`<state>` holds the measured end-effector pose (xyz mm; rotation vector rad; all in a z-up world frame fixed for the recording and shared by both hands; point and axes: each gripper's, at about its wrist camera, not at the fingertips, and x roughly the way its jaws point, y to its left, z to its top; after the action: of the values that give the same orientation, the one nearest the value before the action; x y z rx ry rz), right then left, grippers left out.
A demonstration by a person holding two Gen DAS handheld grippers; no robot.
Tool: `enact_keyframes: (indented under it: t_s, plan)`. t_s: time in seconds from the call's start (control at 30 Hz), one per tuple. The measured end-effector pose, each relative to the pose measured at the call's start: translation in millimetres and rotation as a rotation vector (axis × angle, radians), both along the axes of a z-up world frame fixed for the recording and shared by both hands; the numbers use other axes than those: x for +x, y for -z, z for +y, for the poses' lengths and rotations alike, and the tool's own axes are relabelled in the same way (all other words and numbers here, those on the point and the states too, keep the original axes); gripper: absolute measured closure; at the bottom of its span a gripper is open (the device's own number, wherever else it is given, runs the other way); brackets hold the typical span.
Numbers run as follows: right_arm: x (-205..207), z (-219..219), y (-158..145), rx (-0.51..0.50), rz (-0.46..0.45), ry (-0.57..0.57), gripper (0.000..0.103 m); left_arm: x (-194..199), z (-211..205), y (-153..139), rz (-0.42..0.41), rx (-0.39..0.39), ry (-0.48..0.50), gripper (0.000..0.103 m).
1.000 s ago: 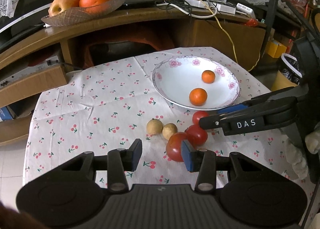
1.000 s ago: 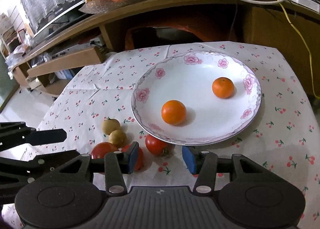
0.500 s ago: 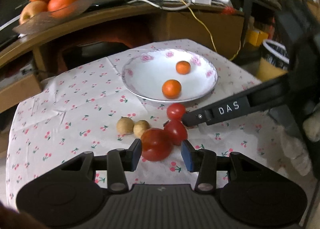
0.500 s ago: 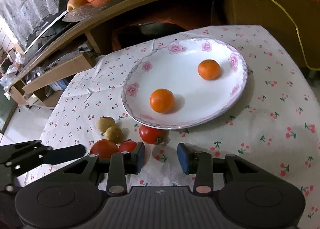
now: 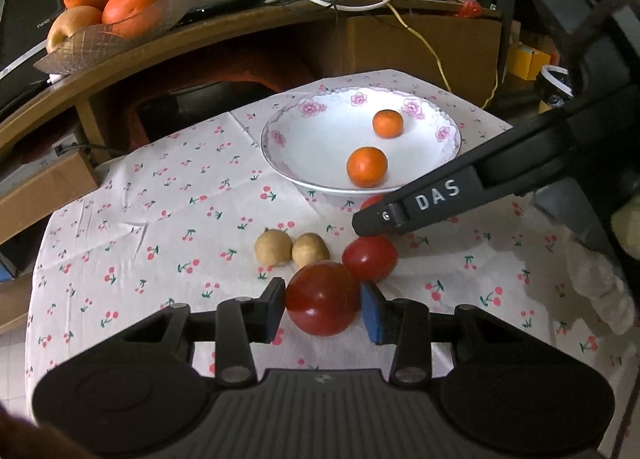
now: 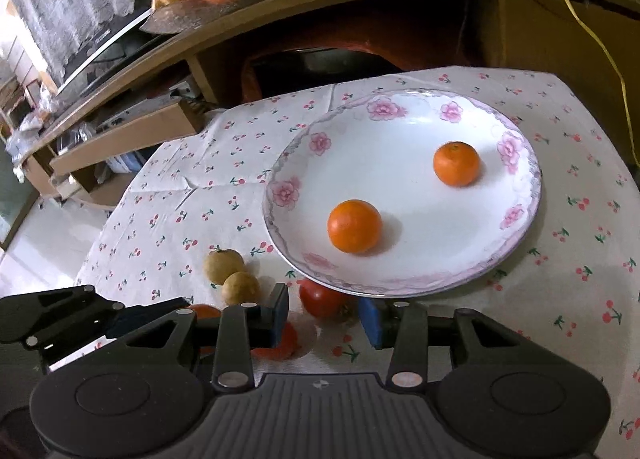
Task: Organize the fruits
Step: 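Grasp the large dark red tomato with the left tool while the right tool grasps a red tomato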
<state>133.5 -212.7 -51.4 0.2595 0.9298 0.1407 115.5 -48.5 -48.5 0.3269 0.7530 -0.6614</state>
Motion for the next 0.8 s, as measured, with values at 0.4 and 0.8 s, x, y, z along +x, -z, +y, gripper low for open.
enact_keyframes:
  t_s: [0.4,0.8]
  plan:
    - [1.2,12.0,-1.8,-0.129,0.021,-0.017,0.077,-4.5,7.3,-0.5,0.016,-0.005,0.004,0.057]
    - [-51.4,-2.0,-9.0,-0.228,0.046,-0.034,0.074,-3.8,9.4,5.9,0.021,-0.013,0.012,0.057]
